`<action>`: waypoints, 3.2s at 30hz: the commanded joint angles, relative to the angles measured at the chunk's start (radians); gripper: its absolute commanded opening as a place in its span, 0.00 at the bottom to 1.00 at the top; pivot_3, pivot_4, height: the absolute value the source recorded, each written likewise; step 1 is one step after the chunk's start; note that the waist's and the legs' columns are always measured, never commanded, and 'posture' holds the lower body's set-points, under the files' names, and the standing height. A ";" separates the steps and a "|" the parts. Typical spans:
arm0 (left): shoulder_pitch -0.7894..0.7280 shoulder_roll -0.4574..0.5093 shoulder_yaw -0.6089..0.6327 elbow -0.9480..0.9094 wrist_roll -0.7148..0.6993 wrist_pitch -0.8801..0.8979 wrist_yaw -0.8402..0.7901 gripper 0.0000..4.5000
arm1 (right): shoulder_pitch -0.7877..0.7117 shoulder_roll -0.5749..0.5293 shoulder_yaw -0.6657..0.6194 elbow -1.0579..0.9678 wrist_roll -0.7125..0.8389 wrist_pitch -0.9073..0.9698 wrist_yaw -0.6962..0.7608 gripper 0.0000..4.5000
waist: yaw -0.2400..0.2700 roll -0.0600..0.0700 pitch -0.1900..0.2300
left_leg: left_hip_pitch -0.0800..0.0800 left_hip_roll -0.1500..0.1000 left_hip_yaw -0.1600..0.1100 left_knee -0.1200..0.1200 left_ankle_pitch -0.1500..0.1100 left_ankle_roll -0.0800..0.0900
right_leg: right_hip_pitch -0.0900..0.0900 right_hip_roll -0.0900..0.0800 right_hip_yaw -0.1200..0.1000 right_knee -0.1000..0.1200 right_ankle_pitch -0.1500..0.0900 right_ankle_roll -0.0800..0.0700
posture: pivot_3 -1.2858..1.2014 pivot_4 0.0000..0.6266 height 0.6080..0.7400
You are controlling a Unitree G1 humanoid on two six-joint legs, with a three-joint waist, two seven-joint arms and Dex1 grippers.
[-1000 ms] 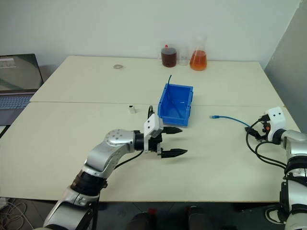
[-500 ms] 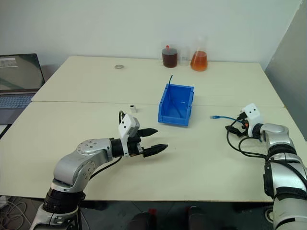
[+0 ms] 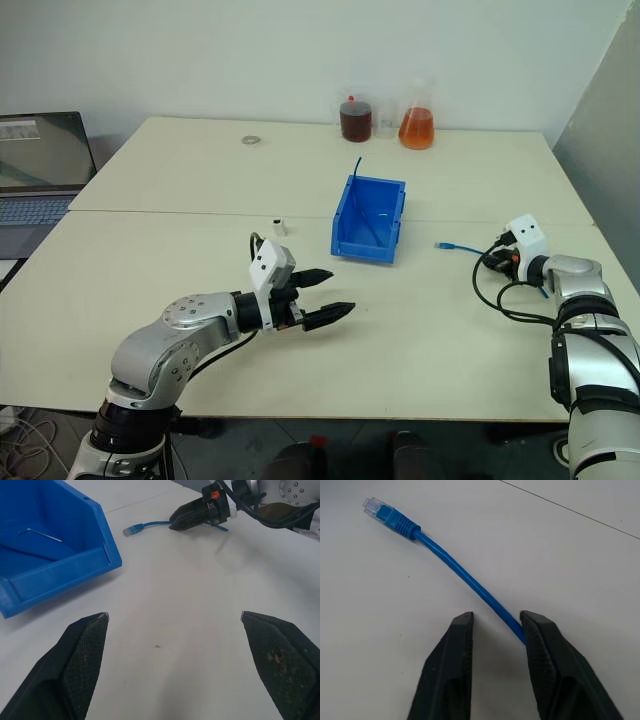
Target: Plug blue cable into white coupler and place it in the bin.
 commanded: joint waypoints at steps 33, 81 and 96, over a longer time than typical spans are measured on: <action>0.644 0.224 0.301 -0.263 -0.011 -0.279 -0.077 1.00 | 0.668 -0.027 0.101 -1.520 0.294 0.516 0.245 0.01 | -0.010 0.000 0.001 | 0.005 0.002 -0.005 0.000 0.000 0.000 | 0.000 -0.005 -0.001 0.011 -0.006 0.002 | 0.52 0.24 1.00; -0.019 0.047 0.215 0.371 0.216 -0.289 0.323 1.00 | 0.519 0.028 0.018 -1.835 0.619 0.923 0.050 0.99 | 0.010 -0.009 0.000 | 0.001 0.001 -0.005 0.001 0.004 0.000 | -0.001 0.001 -0.005 0.009 -0.002 0.002 | 0.52 0.24 1.00; -0.105 0.180 0.153 0.523 0.224 -0.327 0.032 1.00 | 0.607 0.002 -0.055 -1.898 0.661 0.915 -0.076 0.99 | 0.000 -0.009 0.001 | -0.003 0.002 -0.004 -0.003 0.004 0.000 | -0.009 -0.003 -0.005 0.011 0.000 -0.004 | 0.52 0.24 1.00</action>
